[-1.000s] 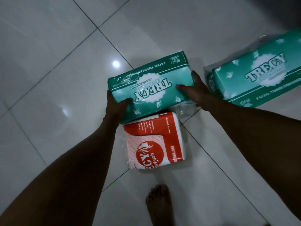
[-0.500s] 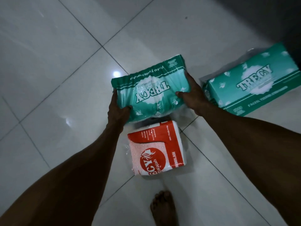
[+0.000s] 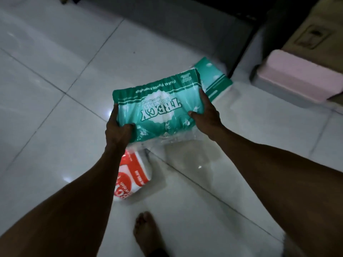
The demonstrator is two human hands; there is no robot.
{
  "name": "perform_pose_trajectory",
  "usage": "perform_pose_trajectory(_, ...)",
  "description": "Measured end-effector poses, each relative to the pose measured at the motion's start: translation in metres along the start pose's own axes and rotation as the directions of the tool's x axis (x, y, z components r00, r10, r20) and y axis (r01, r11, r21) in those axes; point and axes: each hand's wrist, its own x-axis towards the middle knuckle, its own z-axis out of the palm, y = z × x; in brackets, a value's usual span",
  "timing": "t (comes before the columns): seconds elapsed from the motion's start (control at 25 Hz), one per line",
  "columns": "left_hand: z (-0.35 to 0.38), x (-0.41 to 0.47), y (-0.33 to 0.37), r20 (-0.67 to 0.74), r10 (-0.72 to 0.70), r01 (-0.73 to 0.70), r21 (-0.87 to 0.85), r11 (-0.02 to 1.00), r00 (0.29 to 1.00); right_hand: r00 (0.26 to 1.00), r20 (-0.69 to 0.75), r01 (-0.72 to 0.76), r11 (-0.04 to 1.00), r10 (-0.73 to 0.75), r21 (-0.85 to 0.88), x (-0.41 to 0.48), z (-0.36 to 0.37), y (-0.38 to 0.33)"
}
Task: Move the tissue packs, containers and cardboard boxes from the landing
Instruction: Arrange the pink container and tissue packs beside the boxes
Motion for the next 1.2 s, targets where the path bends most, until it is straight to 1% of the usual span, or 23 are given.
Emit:
perform_pose_trajectory(0.2,0.174,-0.075,0.029,0.157,0.023,-0.026,0.016,1.0,0.987,0.983,-0.124,-0.136,0.991,0.135,-0.001,-0.043,-0.168,0.106)
perform_pose_trajectory(0.32,0.29,-0.131,0.028,0.272,0.07,-0.093,0.073,0.993,0.96,0.946,-0.221,-0.226,0.971,0.237,0.073,-0.075,-0.269,0.19)
perform_pose_trajectory(0.44,0.398,-0.182,0.031,0.396,0.066,-0.136,0.15,0.979,0.916,0.895,-0.282,-0.326,0.938,0.347,0.117,-0.104,-0.362,0.265)
perform_pose_trajectory(0.56,0.488,-0.217,0.035,0.547,0.059,-0.185,0.178,0.966,0.835,0.851,-0.343,-0.307,0.906,0.398,0.291,-0.123,-0.429,0.328)
perform_pose_trajectory(0.64,0.543,-0.231,0.041,0.623,0.043,-0.21,0.197,0.958,0.781,0.831,-0.362,-0.285,0.881,0.423,0.378,-0.127,-0.467,0.362)
perform_pose_trajectory(0.68,0.566,-0.234,0.046,0.646,0.038,-0.215,0.197,0.956,0.762,0.819,-0.378,-0.285,0.877,0.432,0.387,-0.126,-0.483,0.374)
perform_pose_trajectory(0.76,0.605,-0.232,0.06,0.659,0.049,-0.238,0.2,0.95,0.75,0.816,-0.381,-0.277,0.873,0.434,0.402,-0.115,-0.506,0.4)
perform_pose_trajectory(0.84,0.63,-0.223,0.068,0.688,0.105,-0.307,0.177,0.935,0.718,0.83,-0.373,-0.252,0.875,0.416,0.414,-0.095,-0.519,0.416)
perform_pose_trajectory(0.92,0.652,-0.213,0.072,0.711,0.106,-0.317,0.171,0.933,0.696,0.817,-0.387,-0.254,0.869,0.428,0.425,-0.07,-0.53,0.42)
perform_pose_trajectory(0.96,0.661,-0.21,0.08,0.689,0.087,-0.31,0.207,0.928,0.72,0.815,-0.381,-0.265,0.865,0.437,0.426,-0.058,-0.533,0.424)
perform_pose_trajectory(1.0,0.67,-0.207,0.089,0.643,0.088,-0.323,0.256,0.911,0.761,0.822,-0.361,-0.281,0.865,0.441,0.416,-0.048,-0.532,0.426)
perform_pose_trajectory(1.04,0.678,-0.204,0.094,0.582,0.107,-0.347,0.32,0.882,0.806,0.83,-0.346,-0.292,0.87,0.436,0.397,-0.04,-0.528,0.428)
perform_pose_trajectory(1.08,0.683,-0.203,0.096,0.542,0.134,-0.372,0.357,0.856,0.829,0.825,-0.348,-0.307,0.87,0.445,0.385,-0.037,-0.524,0.423)
perform_pose_trajectory(1.12,0.686,-0.204,0.096,0.534,0.16,-0.402,0.373,0.836,0.83,0.81,-0.369,-0.307,0.866,0.455,0.394,-0.034,-0.52,0.423)
perform_pose_trajectory(1.2,0.685,-0.204,0.091,0.566,0.201,-0.473,0.386,0.792,0.799,0.788,-0.391,-0.321,0.86,0.475,0.398,-0.032,-0.517,0.424)
